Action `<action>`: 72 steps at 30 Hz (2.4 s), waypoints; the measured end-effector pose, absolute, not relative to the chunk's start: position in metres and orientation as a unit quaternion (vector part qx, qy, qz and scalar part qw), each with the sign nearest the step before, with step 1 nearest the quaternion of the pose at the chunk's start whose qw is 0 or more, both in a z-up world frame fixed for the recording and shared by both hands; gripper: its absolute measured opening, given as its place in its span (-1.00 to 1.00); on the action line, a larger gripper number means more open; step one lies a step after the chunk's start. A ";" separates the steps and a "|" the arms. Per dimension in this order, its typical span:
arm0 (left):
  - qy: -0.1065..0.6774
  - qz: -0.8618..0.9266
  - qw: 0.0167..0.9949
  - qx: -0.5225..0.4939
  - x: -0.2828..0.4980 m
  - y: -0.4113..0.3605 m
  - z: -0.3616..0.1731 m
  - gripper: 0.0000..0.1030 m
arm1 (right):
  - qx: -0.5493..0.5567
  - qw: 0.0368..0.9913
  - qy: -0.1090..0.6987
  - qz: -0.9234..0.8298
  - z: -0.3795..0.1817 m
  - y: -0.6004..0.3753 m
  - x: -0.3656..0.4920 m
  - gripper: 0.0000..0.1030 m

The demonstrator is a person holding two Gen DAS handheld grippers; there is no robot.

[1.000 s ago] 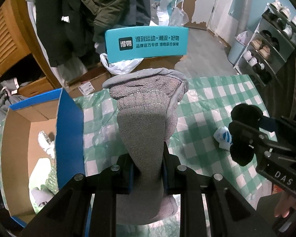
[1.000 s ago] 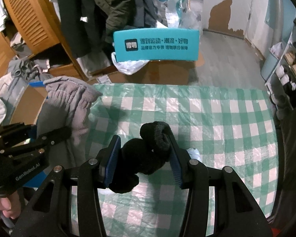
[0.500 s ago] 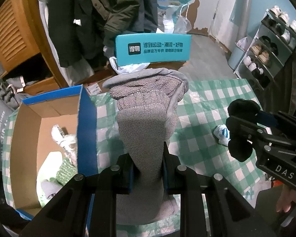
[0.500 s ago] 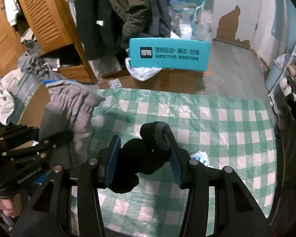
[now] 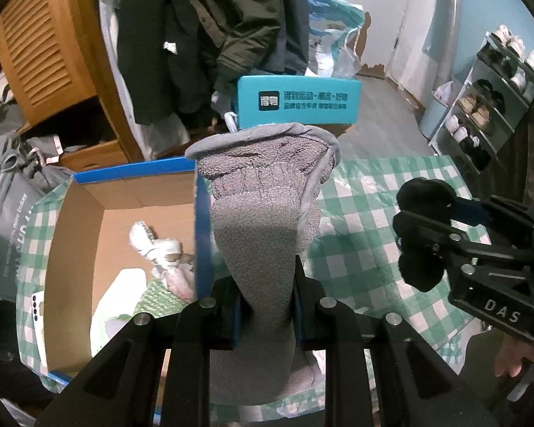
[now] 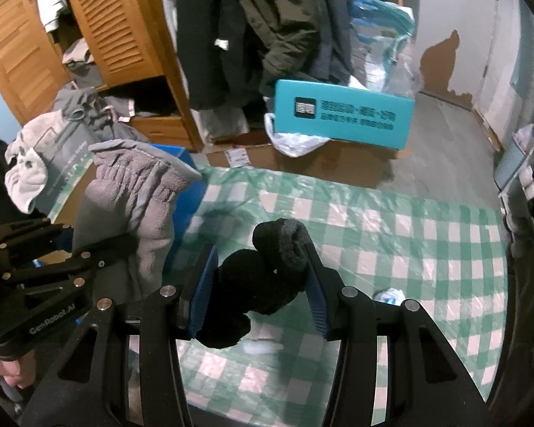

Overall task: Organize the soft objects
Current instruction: 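Lift the long grey sock with the left tool while the right tool carries the black sock toward the box, then lower both tools into the box and open them to release the socks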

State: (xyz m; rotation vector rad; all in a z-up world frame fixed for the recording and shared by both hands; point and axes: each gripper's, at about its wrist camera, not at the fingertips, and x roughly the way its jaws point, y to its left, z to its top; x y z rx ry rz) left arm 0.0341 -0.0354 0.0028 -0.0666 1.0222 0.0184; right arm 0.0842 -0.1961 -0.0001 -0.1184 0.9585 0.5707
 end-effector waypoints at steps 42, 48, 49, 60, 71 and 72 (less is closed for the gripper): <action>0.454 0.113 0.868 -0.167 -0.019 0.137 -0.009 -0.53 | -0.127 0.791 0.466 0.375 -0.018 -0.003 0.049 -0.07; 0.468 0.131 0.858 -0.168 -0.015 0.143 -0.021 -0.45 | -0.121 0.776 0.485 0.384 -0.031 0.007 0.050 -0.04; 0.470 0.134 0.856 -0.167 -0.015 0.143 -0.022 -0.38 | -0.120 0.775 0.487 0.385 -0.033 0.008 0.050 -0.03; 0.460 0.146 0.862 -0.153 -0.016 0.140 -0.016 0.14 | -0.110 0.782 0.492 0.368 -0.033 -0.001 0.058 0.31; 0.469 0.128 0.865 -0.124 -0.011 0.117 -0.016 0.26 | -0.107 0.791 0.502 0.333 -0.035 -0.029 0.062 0.33; 0.471 0.125 0.865 -0.121 -0.010 0.114 -0.017 0.26 | -0.109 0.792 0.501 0.332 -0.035 -0.032 0.061 0.33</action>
